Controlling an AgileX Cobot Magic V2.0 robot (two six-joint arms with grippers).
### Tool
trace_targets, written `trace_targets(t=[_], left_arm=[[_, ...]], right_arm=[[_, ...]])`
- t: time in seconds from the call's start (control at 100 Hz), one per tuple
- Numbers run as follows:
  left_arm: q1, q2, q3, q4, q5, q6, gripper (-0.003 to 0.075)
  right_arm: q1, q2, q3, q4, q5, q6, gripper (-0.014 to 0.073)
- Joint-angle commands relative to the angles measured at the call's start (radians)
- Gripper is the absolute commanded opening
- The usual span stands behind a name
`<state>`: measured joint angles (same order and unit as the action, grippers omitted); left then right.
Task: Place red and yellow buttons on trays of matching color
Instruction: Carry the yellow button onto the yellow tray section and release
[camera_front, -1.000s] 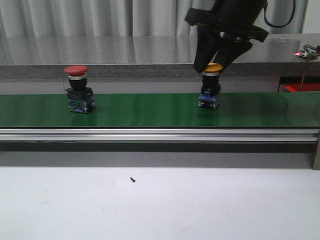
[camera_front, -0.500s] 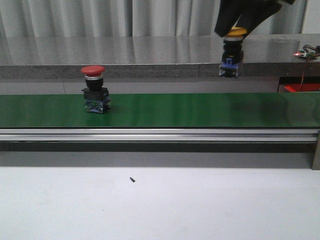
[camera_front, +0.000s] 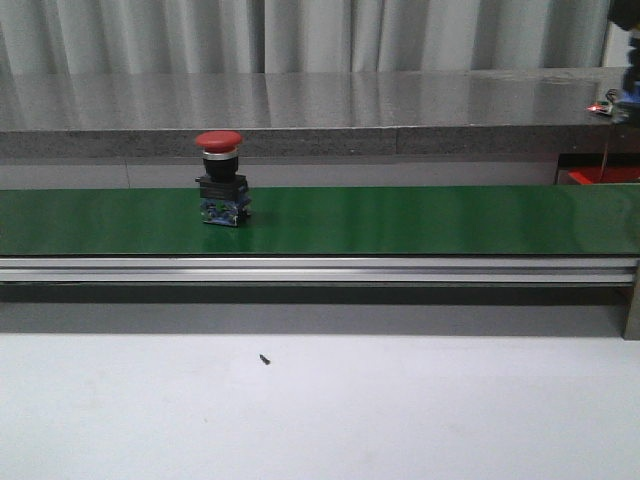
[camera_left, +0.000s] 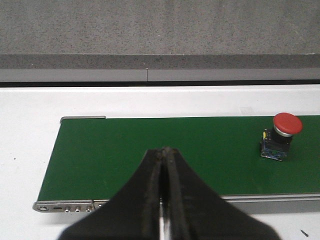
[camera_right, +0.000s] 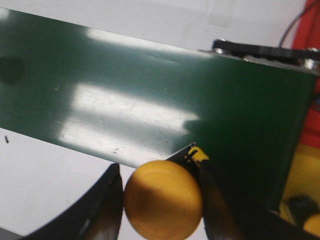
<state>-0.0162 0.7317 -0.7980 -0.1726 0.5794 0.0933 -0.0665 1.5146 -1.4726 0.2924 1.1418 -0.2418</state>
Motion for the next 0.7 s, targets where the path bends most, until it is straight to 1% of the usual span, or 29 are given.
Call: trace_targets(t=[0.0, 0.14, 0.2, 0.31, 0.54, 0.69], left_arm=[[-0.006, 0.002, -0.026, -0.011, -0.075, 0.000, -0.0020], [-0.006, 0.002, -0.026, -0.011, -0.075, 0.000, -0.0020], [-0.006, 0.002, -0.026, -0.011, -0.075, 0.000, -0.0020], [-0.006, 0.002, -0.026, -0.011, -0.075, 0.000, -0.0020], [-0.006, 0.002, -0.026, -0.011, -0.075, 0.000, -0.0020], [-0.006, 0.002, -0.026, -0.011, -0.075, 0.000, -0.0020]], right_arm=[[-0.064, -0.096, 0.045, 0.001, -0.059, 0.003, 0.0231], [-0.175, -0.145, 0.118, -0.051, -0.077, 0.002, 0.0231], [-0.239, -0.152, 0.132, -0.051, -0.090, 0.013, 0.0231], [-0.315, -0.152, 0.133, -0.051, -0.100, 0.039, 0.0231], [-0.430, -0.138, 0.143, -0.051, -0.143, 0.064, 0.0231], [-0.483, -0.106, 0.166, -0.055, -0.174, 0.082, 0.0231]])
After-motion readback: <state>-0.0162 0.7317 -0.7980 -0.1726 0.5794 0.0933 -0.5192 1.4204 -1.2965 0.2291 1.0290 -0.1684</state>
